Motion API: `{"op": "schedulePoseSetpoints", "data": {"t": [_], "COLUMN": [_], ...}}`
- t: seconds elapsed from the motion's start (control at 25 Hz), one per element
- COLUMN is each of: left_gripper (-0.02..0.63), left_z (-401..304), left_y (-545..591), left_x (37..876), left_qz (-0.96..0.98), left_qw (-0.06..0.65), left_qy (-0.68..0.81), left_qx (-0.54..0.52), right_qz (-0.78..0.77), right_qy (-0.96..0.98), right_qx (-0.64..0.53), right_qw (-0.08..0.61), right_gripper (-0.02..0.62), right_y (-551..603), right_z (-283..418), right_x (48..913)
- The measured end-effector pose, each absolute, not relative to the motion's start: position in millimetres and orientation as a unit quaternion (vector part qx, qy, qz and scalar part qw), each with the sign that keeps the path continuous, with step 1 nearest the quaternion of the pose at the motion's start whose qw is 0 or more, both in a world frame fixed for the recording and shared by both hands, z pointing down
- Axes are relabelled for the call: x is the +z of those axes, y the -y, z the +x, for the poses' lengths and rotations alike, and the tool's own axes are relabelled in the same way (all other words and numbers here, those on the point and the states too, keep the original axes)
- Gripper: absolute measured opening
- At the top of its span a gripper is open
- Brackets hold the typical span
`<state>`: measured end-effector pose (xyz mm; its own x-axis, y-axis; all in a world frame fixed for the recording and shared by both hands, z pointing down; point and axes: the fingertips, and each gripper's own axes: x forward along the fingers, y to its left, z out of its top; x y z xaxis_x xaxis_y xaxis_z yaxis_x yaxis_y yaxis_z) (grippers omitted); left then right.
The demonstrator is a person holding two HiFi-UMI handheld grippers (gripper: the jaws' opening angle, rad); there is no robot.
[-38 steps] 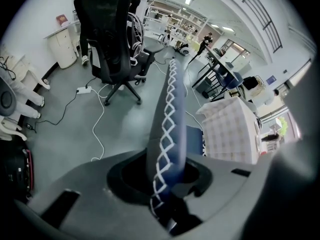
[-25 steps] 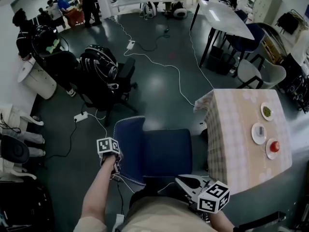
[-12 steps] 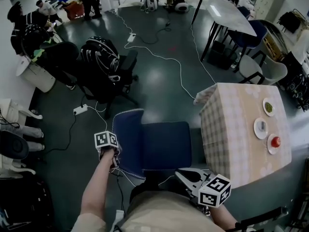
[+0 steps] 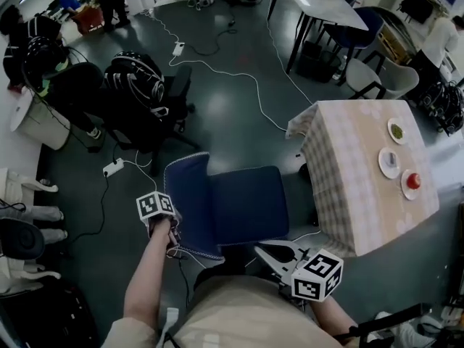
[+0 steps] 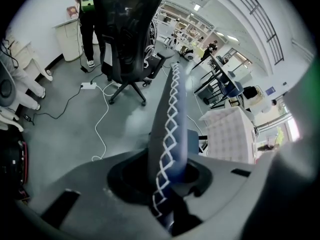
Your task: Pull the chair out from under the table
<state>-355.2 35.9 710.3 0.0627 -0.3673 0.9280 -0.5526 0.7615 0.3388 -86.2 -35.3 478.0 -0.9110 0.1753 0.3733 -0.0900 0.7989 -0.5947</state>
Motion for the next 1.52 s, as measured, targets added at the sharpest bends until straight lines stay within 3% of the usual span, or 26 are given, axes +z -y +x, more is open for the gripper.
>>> {"op": "schedulePoseSetpoints", "data": {"t": [0.68,1.52], "left_gripper": [0.103,0.104], "left_z": [-364,-348], "left_y": [-48,-80], "left_x": [714,701], "left_qz": [0.309,0.285], "left_qw": [0.628,0.626], "left_qy": [0.704,0.716], "left_qx": [0.126,0.115], "right_qz": [0.022,-0.013], "right_qy": [0.927,0.912], "right_qx": [0.336,0.353], "right_qw": [0.167,0.206], "right_gripper": [0.009,0.009], "right_y": [50,4], "right_z": [-2,63], "right_x": [472,477]}}
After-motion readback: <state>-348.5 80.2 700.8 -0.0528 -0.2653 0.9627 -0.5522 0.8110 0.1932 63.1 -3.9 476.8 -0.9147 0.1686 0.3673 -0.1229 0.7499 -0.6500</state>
